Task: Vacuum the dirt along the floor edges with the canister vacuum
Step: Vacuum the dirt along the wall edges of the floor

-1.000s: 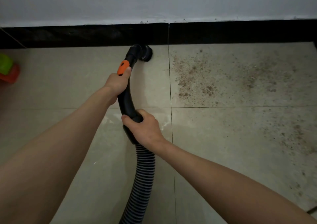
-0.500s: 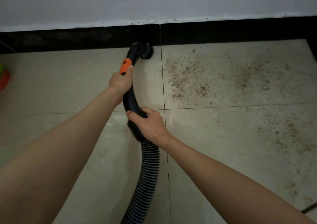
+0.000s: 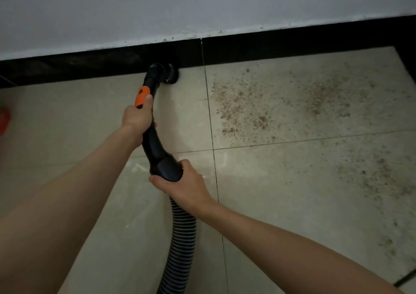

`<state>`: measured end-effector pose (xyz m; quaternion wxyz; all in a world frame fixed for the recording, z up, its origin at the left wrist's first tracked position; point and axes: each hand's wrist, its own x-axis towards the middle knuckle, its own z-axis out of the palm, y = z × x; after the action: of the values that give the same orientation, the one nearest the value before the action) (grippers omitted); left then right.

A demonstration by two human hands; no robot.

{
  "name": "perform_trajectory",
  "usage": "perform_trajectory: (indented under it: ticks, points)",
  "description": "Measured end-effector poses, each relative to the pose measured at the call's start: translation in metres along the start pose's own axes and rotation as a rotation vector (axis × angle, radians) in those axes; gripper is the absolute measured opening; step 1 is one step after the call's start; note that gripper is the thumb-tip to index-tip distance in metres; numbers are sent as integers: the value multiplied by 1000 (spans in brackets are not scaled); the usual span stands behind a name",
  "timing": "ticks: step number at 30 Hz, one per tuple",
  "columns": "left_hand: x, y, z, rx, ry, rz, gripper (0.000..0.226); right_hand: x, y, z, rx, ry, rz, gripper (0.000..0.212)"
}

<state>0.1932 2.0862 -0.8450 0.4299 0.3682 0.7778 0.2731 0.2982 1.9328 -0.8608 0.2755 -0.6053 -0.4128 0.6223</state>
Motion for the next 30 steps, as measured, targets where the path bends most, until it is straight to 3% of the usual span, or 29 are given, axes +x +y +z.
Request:
perform_trajectory:
  ticks: [6, 18, 23, 30]
  points:
    - [-19, 34, 36, 49, -139, 88, 55, -14, -6, -8, 332, 108, 44, 30]
    - [-54, 41, 46, -179, -290, 12, 49, -41, -11, -31, 226, 272, -39, 29]
    - [-63, 32, 36, -185, -321, -29, 50, -49, -21, -29, 178, 263, -15, 29]
    - [-74, 7, 4, -228, -307, -105, 35, -71, -25, -18, 77, 170, -1, 25]
